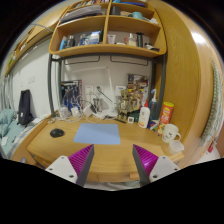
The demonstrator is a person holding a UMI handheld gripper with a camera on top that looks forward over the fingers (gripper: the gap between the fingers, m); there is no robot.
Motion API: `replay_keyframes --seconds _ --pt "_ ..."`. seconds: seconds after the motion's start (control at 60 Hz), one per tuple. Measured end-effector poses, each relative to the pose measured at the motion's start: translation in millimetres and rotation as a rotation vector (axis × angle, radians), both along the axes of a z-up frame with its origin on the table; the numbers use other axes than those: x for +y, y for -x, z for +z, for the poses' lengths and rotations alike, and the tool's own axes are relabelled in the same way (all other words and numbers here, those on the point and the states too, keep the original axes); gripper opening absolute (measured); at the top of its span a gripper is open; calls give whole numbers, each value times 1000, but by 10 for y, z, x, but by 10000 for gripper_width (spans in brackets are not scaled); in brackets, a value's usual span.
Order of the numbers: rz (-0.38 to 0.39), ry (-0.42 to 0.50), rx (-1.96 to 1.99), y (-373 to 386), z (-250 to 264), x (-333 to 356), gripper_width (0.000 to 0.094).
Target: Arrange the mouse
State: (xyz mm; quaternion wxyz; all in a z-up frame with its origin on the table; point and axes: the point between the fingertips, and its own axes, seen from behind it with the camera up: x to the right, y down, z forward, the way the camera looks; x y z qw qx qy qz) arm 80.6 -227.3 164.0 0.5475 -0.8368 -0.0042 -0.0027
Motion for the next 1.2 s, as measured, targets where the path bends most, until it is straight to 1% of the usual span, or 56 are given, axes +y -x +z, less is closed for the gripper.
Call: replay_keyframes --seconds 0.1,0.117,0.2,0.35,0.5,0.583,0.7,0.85,1.1,1.2 --pt "1 27 27 261 -248 18 772" --pt "9 39 34 269 -226 -19 772" --pt "35 71 54 679 -524 26 774" --pt "100 161 74 1436 -828 92 773" --pt "131 226 77 2162 -1014 377 773" --pt "144 240 106 2561 -1046 615 769" --pt "141 271 122 3004 -1113 968 773" --pt "114 315 139 3407 -1239 1399 773" --pt "23 375 151 3644 -1475 1941 774" --pt "5 382 132 3716 -1533 2114 776"
